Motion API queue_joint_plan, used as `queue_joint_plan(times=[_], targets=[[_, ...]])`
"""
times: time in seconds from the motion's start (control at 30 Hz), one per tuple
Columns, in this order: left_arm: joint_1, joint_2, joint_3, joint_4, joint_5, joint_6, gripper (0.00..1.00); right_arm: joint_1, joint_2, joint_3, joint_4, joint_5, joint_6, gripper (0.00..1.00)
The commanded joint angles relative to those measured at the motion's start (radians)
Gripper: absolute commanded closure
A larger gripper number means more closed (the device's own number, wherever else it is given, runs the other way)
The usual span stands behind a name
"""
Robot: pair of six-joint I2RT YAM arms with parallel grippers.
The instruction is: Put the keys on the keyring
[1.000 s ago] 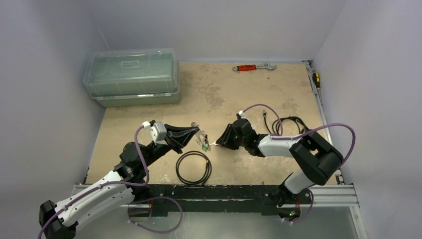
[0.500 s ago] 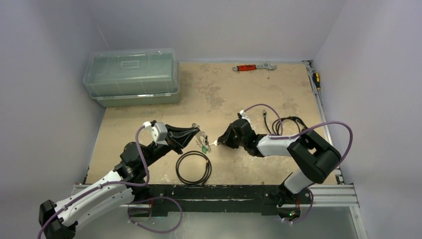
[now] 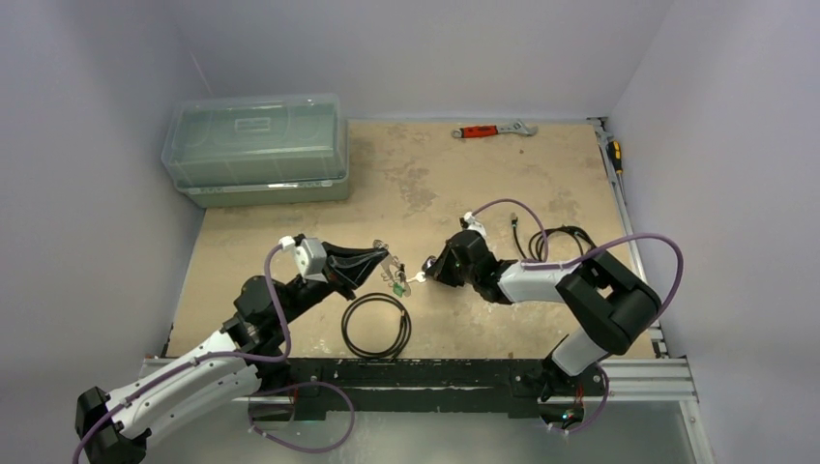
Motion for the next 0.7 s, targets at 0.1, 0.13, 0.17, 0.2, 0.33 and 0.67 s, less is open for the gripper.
queue_joint_plan(times=[0.1, 0.13, 0.17, 0.2, 0.33, 0.67], targets=[[-0.009, 0.003, -0.003, 0.094, 0.011, 0.001, 1.0, 0.0, -0.178, 0.028, -0.079, 0.069, -0.284, 1.0], [-0.008, 0.005, -0.004, 0.103, 0.02, -0.005, 1.0, 0.001, -0.225, 0.028, -0.095, 0.078, -0.32, 1.0], [-0.008, 0.009, -0.007, 0.116, 0.027, -0.011, 1.0, 0.001, -0.277, 0.03, -0.116, 0.09, -0.356, 1.0], [-0.008, 0.012, -0.01, 0.131, 0.036, -0.018, 1.0, 0.001, -0.326, 0.036, -0.136, 0.099, -0.393, 1.0], [-0.008, 0.022, -0.049, 0.234, 0.066, -0.058, 1.0, 0.0, -0.477, 0.095, -0.241, 0.144, -0.54, 1.0], [-0.009, 0.184, -0.267, 0.949, 0.275, -0.064, 1.0, 0.0, -0.654, 0.338, -0.52, -0.025, -0.728, 1.0]])
